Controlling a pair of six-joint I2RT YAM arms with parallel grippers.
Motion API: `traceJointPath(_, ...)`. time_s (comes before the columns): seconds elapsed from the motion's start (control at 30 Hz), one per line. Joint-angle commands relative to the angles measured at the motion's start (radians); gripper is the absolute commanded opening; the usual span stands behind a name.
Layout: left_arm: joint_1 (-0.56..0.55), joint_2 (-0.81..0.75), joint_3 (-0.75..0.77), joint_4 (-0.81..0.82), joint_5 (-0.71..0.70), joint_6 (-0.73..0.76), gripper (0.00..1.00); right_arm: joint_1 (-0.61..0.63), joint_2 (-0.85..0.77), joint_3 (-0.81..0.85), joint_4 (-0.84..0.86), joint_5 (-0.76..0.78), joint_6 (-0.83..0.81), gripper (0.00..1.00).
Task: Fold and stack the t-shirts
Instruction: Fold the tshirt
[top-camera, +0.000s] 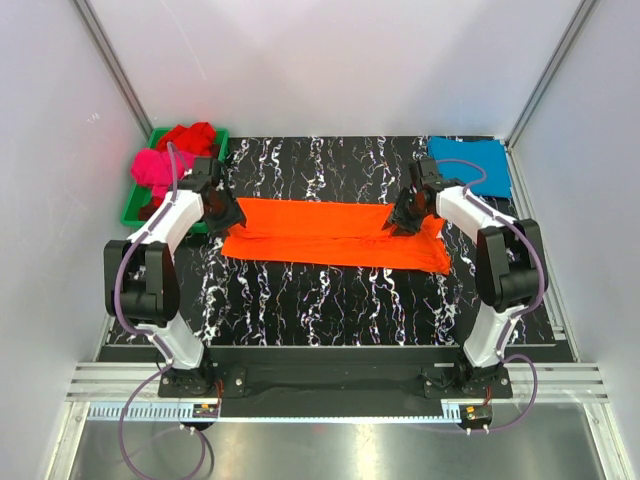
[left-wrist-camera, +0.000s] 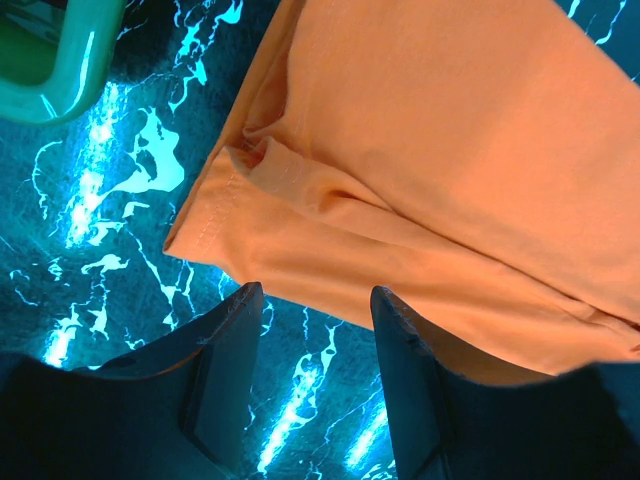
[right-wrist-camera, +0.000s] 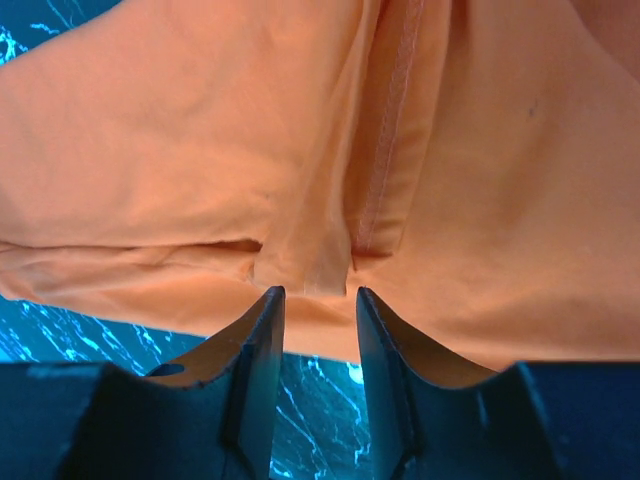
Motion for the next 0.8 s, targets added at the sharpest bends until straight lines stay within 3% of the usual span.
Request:
traceJointPath(0.0,0.003,-0.013,0.010,0.005,-0.005,0.025,0.53,-0.004,0.033,0.021,0.065,-0.003,-0.011,0.42)
traceJointPath(0.2,0.003,0.009,0.035,0.000,-0.008,0.032,0.52,-0.002,0.079,0.065,0.071,-0.009,0.007,0.36)
traceJointPath(0.37,0.003,0.030,0.056,0.001,-0.008,0.034,0.53,-0.001,0.092,0.123,0.065,-0.033,0.033,0.07)
traceJointPath(0.4,0.003,0.033,0.058,0.003,-0.008,0.034,0.53,-0.001,0.093,0.134,0.062,-0.043,0.035,0.06)
traceJointPath(0.67,0.003,0.050,0.068,0.000,-0.013,0.029,0.53,0.002,0.211,0.264,0.056,-0.147,0.078,0.12)
traceJointPath(0.77,0.003,0.052,0.068,-0.002,-0.014,0.029,0.53,0.004,0.265,0.330,0.031,-0.165,0.070,0.27)
